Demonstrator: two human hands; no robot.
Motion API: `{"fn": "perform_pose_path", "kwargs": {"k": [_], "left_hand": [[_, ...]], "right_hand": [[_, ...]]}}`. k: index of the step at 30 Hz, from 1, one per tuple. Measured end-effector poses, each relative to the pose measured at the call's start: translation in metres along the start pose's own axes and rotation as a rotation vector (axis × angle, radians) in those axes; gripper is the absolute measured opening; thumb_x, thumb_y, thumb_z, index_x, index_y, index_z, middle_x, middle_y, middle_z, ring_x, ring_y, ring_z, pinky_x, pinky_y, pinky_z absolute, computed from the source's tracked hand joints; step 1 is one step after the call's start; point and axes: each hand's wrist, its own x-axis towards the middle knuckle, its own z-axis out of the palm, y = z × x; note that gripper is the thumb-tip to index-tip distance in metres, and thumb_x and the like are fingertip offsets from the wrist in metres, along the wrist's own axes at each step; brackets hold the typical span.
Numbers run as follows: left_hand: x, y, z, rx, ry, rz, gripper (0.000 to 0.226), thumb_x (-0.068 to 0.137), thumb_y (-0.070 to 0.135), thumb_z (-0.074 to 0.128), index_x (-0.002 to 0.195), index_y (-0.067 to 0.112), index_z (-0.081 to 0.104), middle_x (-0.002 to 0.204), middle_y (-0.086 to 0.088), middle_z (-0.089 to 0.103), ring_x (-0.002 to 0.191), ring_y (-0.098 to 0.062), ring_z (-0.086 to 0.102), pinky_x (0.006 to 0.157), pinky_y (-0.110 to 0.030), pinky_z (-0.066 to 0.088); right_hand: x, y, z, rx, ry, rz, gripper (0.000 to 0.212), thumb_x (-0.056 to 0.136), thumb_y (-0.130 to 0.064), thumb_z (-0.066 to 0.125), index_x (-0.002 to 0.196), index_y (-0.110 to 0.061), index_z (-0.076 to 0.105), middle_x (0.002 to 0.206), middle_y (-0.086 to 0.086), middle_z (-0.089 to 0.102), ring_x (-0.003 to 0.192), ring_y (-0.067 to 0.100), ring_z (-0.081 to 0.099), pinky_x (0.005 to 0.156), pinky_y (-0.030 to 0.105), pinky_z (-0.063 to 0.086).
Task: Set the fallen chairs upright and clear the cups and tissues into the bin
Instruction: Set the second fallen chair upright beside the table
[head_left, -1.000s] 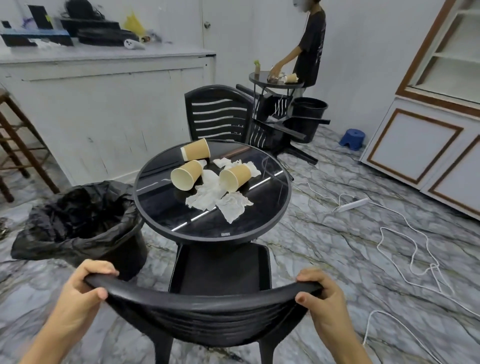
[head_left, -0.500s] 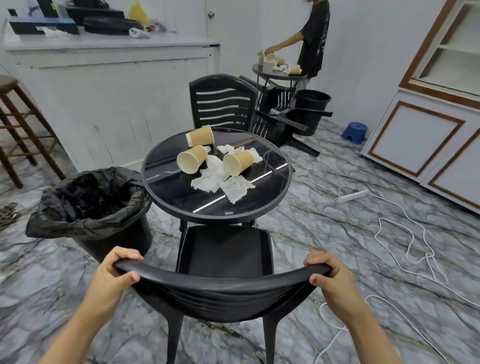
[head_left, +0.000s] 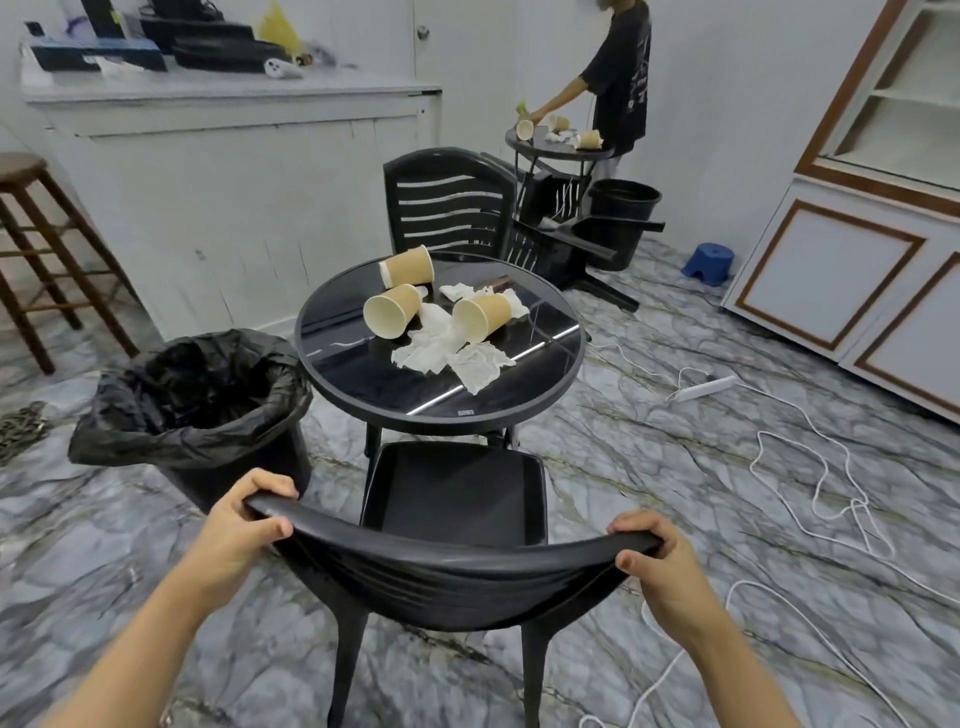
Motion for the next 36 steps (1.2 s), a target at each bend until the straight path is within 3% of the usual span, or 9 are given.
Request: {"fn": "perform_pose_path", "kwargs": {"k": [13, 15, 16, 19, 22, 25, 28, 33, 36], "left_hand": [[-0.019, -0.005, 0.006, 0.006, 0.045, 0.006, 0.063, 0.018, 0.053, 0.090, 0.069, 0.024, 0.067, 0.087, -0.006, 0.058, 0.073, -0.004, 0.064, 0.062, -0.016, 0.052], [-0.019, -0.004, 0.006, 0.017, 0.051, 0.007, 0.063, 0.019, 0.054, 0.090, 0.070, 0.024, 0.067, 0.090, -0.008, 0.056, 0.075, -0.004, 0.063, 0.063, -0.015, 0.052], [-0.020, -0.004, 0.007, 0.026, 0.054, 0.004, 0.064, 0.020, 0.054, 0.090, 0.071, 0.024, 0.067, 0.092, -0.008, 0.057, 0.077, -0.004, 0.064, 0.064, -0.015, 0.052], [-0.023, 0.000, 0.007, 0.076, 0.052, -0.019, 0.065, 0.025, 0.055, 0.089, 0.079, 0.026, 0.068, 0.100, -0.007, 0.060, 0.088, -0.006, 0.064, 0.071, -0.016, 0.053], [-0.030, 0.007, 0.007, 0.166, 0.068, -0.063, 0.079, 0.031, 0.059, 0.086, 0.100, 0.027, 0.063, 0.113, -0.002, 0.062, 0.106, -0.010, 0.058, 0.081, -0.023, 0.052], [-0.042, 0.014, 0.012, 0.256, 0.109, -0.107, 0.078, 0.047, 0.052, 0.081, 0.117, 0.032, 0.053, 0.124, 0.008, 0.057, 0.109, -0.002, 0.057, 0.081, -0.023, 0.050], [-0.055, 0.018, 0.021, 0.303, 0.208, -0.119, 0.061, 0.068, 0.037, 0.078, 0.122, 0.035, 0.049, 0.125, 0.015, 0.053, 0.102, 0.012, 0.055, 0.087, -0.020, 0.050], [-0.090, 0.011, 0.026, 0.607, 0.349, -0.124, 0.062, 0.078, 0.025, 0.070, 0.132, 0.034, 0.041, 0.129, 0.020, 0.042, 0.118, 0.001, 0.041, 0.100, -0.028, 0.033], [-0.123, -0.003, 0.017, 0.792, 0.425, -0.228, 0.052, 0.081, 0.028, 0.067, 0.127, 0.032, 0.042, 0.130, 0.014, 0.041, 0.120, -0.006, 0.038, 0.101, -0.028, 0.032]], "right_hand": [[-0.002, 0.000, -0.003, -0.066, 0.020, 0.028, 0.040, 0.062, 0.018, 0.066, 0.059, -0.022, 0.071, 0.069, -0.004, 0.066, 0.064, 0.009, 0.061, 0.058, 0.018, 0.051], [-0.004, -0.004, -0.002, -0.085, 0.009, 0.041, 0.028, 0.046, -0.006, 0.089, 0.062, -0.021, 0.071, 0.075, -0.002, 0.065, 0.066, 0.008, 0.062, 0.059, 0.018, 0.051], [-0.005, -0.005, -0.003, -0.111, 0.004, 0.055, 0.039, 0.033, -0.024, 0.095, 0.064, -0.020, 0.071, 0.077, -0.003, 0.066, 0.068, 0.008, 0.062, 0.060, 0.018, 0.052], [-0.011, -0.017, 0.000, -0.216, 0.006, 0.117, 0.067, 0.020, -0.053, 0.091, 0.073, -0.016, 0.070, 0.096, -0.002, 0.068, 0.082, 0.006, 0.065, 0.067, 0.021, 0.054], [-0.019, -0.043, 0.003, -0.482, -0.070, 0.155, 0.071, 0.027, -0.064, 0.084, 0.088, -0.032, 0.069, 0.116, -0.009, 0.062, 0.102, -0.001, 0.058, 0.088, 0.030, 0.045], [-0.022, -0.075, 0.019, -0.788, -0.085, 0.029, 0.049, 0.058, -0.034, 0.085, 0.096, -0.052, 0.059, 0.115, -0.027, 0.056, 0.112, -0.004, 0.047, 0.096, 0.025, 0.033], [-0.026, -0.093, 0.065, -0.769, -0.045, -0.339, 0.045, 0.074, -0.010, 0.075, 0.094, -0.048, 0.059, 0.105, -0.023, 0.062, 0.105, -0.005, 0.054, 0.088, 0.008, 0.038], [-0.039, -0.064, 0.164, -0.817, -0.733, -0.417, 0.032, 0.075, -0.042, 0.060, 0.107, -0.045, 0.052, 0.108, -0.023, 0.061, 0.106, -0.004, 0.052, 0.089, 0.013, 0.037], [-0.038, -0.032, 0.200, -1.037, -0.893, -0.680, 0.037, 0.077, -0.045, 0.052, 0.114, -0.045, 0.049, 0.112, -0.020, 0.060, 0.109, -0.004, 0.043, 0.096, 0.024, 0.034]]}}
